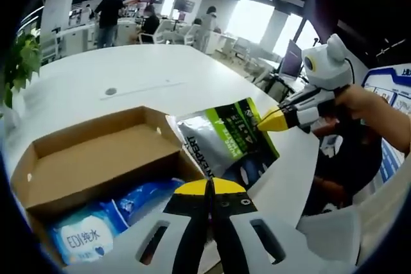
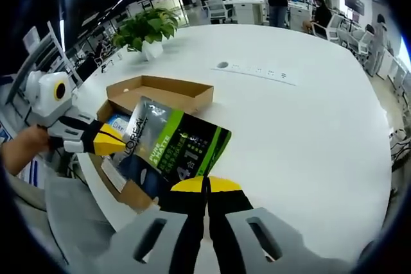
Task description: Operate the shoe box by opening the lid, removing the specified soft item, and placing it in the target area until the item is outside and the box remains undamaged.
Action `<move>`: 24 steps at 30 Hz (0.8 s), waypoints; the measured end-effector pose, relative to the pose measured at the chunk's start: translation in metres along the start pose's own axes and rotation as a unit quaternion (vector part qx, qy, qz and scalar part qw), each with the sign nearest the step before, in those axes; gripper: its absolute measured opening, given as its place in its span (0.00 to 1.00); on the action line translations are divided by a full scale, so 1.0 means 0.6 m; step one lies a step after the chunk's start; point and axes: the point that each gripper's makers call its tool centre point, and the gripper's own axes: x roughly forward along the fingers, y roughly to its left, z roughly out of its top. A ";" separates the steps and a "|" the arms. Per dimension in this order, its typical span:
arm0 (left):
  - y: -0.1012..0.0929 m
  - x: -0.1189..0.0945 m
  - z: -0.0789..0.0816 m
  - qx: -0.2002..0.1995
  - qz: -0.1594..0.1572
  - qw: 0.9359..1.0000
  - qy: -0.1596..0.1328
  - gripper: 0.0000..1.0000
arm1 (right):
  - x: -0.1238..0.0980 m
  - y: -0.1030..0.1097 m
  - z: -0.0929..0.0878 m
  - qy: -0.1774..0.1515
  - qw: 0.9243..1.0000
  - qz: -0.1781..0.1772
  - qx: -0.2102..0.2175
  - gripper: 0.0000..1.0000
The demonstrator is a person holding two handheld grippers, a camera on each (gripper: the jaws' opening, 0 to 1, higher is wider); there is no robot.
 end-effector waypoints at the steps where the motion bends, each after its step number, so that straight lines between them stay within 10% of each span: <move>1: -0.002 0.003 0.002 0.001 -0.001 1.000 0.001 0.00 | -0.001 -0.004 0.000 0.000 1.000 -0.001 0.001 0.00; 24: -0.031 0.094 0.015 0.091 -0.009 0.993 0.081 0.00 | 0.007 -0.094 -0.020 0.019 0.999 -0.030 0.033 0.00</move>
